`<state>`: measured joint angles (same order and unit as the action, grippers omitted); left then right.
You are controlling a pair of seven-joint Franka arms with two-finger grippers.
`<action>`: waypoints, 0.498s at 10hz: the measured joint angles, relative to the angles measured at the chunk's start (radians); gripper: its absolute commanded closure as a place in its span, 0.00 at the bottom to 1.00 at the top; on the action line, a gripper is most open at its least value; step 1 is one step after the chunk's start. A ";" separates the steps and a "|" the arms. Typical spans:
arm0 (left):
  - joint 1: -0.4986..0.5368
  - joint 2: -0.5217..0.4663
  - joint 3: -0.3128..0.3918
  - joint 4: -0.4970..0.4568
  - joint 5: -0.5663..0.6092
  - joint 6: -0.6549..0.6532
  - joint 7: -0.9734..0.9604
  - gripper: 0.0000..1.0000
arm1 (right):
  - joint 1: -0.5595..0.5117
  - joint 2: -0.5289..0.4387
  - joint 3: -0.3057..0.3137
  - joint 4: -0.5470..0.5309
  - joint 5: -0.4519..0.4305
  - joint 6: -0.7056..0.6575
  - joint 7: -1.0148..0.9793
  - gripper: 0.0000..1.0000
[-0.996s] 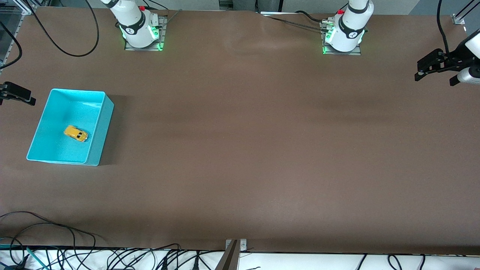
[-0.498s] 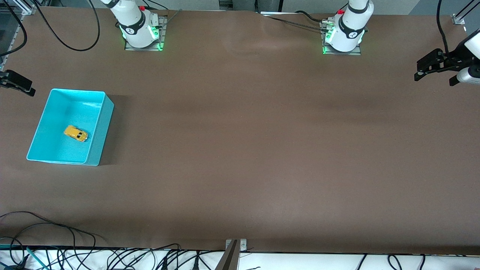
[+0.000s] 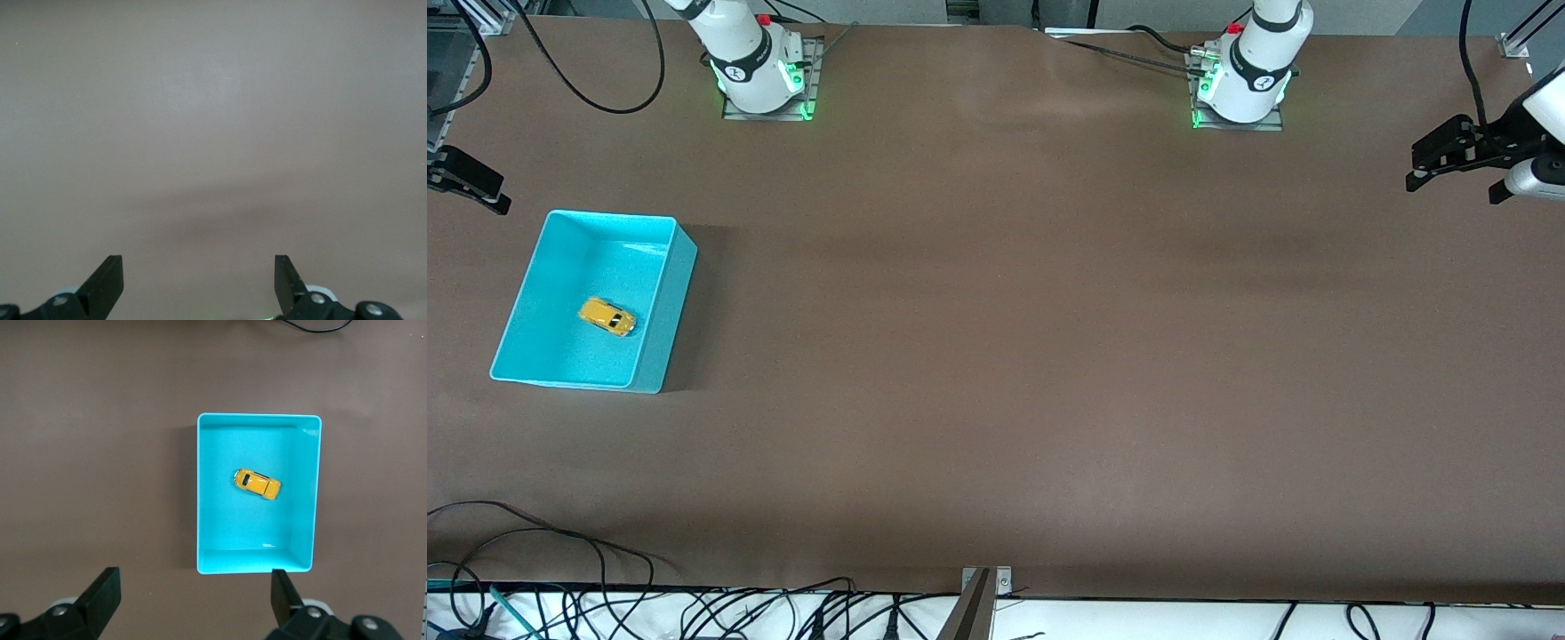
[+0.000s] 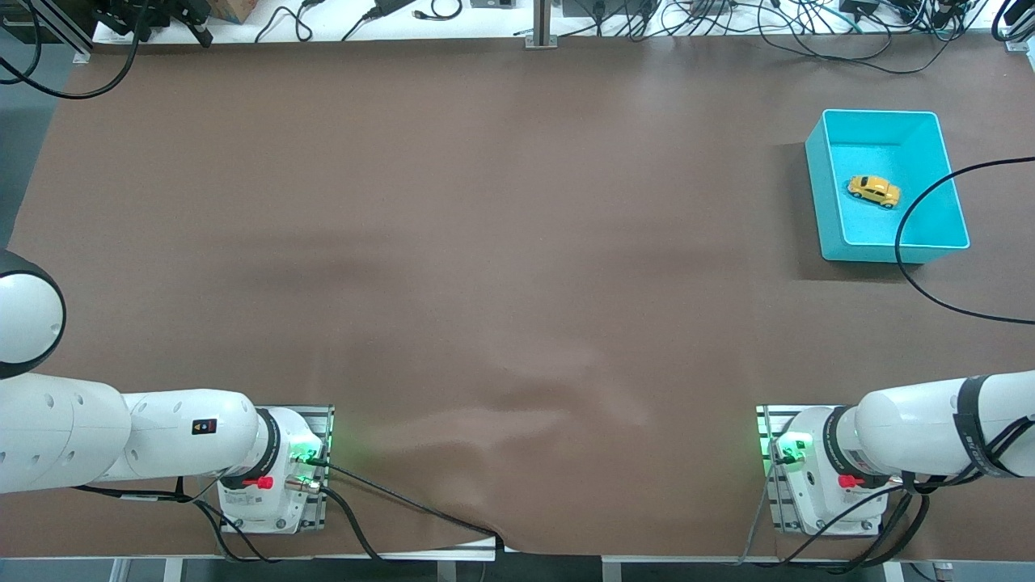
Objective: Wind up and store yellow beetle car
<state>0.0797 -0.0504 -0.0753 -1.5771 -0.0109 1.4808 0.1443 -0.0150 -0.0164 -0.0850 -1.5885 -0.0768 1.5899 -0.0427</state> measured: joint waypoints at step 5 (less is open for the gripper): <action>0.001 0.000 0.005 0.000 0.000 0.000 0.000 0.00 | 0.003 0.028 0.000 0.000 0.064 0.039 0.003 0.00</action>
<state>0.0808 -0.0505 -0.0699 -1.5771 -0.0109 1.4808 0.1443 -0.0117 0.0117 -0.0851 -1.5888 -0.0131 1.6286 -0.0397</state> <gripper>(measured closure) 0.000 0.000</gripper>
